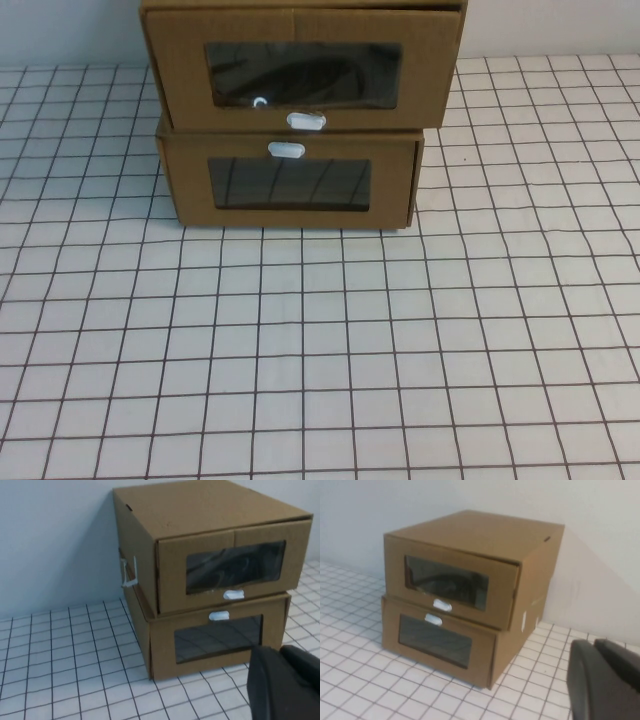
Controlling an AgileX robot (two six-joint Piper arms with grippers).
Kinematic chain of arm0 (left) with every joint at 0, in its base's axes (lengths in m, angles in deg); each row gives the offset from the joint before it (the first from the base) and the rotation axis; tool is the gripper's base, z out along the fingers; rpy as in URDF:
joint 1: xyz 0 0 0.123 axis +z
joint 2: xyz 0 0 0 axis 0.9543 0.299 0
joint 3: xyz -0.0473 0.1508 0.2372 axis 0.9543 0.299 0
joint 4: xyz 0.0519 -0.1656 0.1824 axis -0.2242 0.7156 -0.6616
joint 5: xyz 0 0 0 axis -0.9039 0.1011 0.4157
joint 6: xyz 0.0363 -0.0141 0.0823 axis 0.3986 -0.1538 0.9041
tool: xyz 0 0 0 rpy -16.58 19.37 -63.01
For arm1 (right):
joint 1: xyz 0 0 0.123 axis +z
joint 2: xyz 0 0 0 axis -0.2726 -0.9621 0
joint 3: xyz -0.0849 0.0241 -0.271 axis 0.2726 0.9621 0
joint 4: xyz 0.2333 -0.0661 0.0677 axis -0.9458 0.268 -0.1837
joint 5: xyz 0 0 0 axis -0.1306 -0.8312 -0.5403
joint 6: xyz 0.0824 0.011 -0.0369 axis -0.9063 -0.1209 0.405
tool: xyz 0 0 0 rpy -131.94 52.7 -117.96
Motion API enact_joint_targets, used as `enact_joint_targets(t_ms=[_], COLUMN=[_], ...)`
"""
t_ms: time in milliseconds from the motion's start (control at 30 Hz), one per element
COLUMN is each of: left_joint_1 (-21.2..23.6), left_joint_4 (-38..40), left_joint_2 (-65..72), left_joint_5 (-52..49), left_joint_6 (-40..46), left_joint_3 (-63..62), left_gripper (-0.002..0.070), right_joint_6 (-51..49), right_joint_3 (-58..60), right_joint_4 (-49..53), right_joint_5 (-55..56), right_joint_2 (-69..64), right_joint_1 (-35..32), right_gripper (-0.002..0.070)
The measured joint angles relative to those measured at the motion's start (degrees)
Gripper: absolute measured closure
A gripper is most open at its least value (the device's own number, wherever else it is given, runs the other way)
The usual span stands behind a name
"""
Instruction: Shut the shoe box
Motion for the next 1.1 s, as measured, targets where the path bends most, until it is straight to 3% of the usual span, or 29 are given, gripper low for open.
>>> enact_joint_targets(t_ms=[233,433,1100], left_joint_1=[0.0,0.0,0.0], left_joint_4=[0.0,0.0,0.0], left_joint_2=[-10.5,-10.8,-10.8], left_joint_5=[17.0,25.0,26.8], left_joint_6=[-3.0,-3.1,-3.1], left_joint_3=[21.0,30.9,32.2], left_gripper=[0.0677,0.0678,0.0677], right_joint_6=[-0.9,-0.8,-0.8], right_joint_3=[16.6,20.2,20.6], right_joint_4=[3.3,3.8,3.8], right_joint_5=[8.3,12.0,12.7], right_joint_2=[11.6,12.6,12.6], right_joint_1=[-0.4,-0.4,-0.4], right_gripper=[0.0689,0.0689,0.0689])
